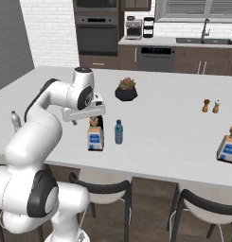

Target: Move the plastic bottles in the middle to the plastics group, and the glass bottles in the middle to the glass group.

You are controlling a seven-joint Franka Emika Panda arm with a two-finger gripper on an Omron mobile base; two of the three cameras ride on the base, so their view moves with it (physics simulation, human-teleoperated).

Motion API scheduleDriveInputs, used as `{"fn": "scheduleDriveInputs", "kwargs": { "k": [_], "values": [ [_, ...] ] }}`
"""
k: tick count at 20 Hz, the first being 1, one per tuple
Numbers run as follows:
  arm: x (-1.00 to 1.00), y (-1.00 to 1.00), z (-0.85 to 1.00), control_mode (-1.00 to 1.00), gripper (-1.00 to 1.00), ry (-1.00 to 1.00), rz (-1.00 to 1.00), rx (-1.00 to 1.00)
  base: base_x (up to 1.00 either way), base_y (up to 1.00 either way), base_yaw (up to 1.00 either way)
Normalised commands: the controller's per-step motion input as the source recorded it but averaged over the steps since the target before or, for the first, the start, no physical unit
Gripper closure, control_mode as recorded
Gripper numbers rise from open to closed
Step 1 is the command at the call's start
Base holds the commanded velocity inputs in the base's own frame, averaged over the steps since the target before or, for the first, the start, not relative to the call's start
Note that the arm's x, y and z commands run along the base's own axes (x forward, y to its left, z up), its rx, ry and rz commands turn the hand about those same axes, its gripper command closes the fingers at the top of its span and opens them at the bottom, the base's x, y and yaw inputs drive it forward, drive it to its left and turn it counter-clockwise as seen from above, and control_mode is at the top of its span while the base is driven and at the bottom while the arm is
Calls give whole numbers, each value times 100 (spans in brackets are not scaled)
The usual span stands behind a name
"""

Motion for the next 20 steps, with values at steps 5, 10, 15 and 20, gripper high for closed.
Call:
{"fn": "scheduleDriveInputs", "kwargs": {
  "k": [5, 10, 15, 20],
  "values": [
    [23, 0, -3, -100, -100, 9, -4, -5, 0, 0, 0],
    [19, 0, -1, -100, -100, 17, -6, -1, 0, 0, 0],
    [4, 0, -15, -100, -100, 2, -2, 0, 0, 0, 0],
    [27, 0, -9, -100, -100, -1, 0, 0, 0, 0, 0]
  ]
}}
